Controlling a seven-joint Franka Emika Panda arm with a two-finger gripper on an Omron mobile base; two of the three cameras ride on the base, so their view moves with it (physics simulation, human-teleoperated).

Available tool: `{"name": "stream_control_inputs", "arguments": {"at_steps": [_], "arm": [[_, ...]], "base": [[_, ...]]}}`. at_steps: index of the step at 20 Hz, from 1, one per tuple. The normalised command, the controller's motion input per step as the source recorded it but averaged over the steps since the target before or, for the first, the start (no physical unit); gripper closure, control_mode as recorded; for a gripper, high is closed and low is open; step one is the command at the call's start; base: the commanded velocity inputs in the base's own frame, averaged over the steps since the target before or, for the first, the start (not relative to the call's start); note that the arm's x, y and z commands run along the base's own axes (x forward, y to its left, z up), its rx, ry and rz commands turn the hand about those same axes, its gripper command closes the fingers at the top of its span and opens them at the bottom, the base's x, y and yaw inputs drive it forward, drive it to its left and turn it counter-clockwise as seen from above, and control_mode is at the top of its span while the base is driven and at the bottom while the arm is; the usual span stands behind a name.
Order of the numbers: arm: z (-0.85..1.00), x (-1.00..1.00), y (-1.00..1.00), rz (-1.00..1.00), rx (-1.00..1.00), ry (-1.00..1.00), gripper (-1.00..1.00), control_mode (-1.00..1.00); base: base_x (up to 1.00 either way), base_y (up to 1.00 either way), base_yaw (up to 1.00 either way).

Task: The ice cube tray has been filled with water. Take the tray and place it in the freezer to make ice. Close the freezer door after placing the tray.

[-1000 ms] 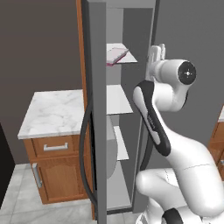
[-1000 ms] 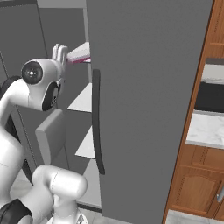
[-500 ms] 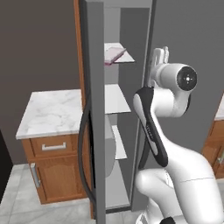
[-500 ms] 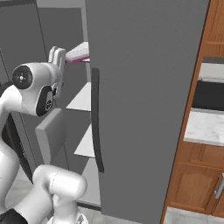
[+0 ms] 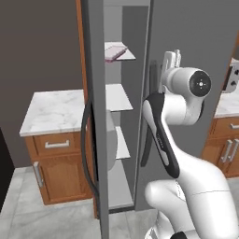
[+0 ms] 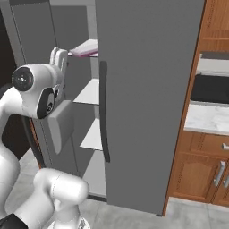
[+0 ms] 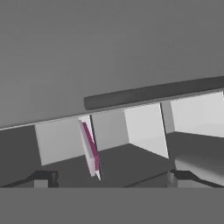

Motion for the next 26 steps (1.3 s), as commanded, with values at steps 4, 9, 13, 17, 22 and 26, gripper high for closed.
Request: {"name": "stream_control_inputs", "arguments": {"at_steps": [4,9,13,17,22,26], "arm": [[0.00,0.00,0.00,0.00,0.00,0.00,-1.00,1.00],[0.00,0.00,0.00,0.00,0.00,0.00,-1.00,1.00],[0.00,0.00,0.00,0.00,0.00,0.00,-1.00,1.00],[0.00,0.00,0.00,0.00,0.00,0.00,-1.00,1.00],[0.00,0.00,0.00,0.00,0.00,0.00,-1.00,1.00],[0.00,0.00,0.00,0.00,0.00,0.00,-1.00,1.00]], "base": [[-0.52,0.09,0.00],[-0.47,0.16,0.00],[-0.42,0.23,0.00],[-0.39,0.29,0.00],[-0.30,0.40,0.00],[-0.26,0.48,0.00]]}}
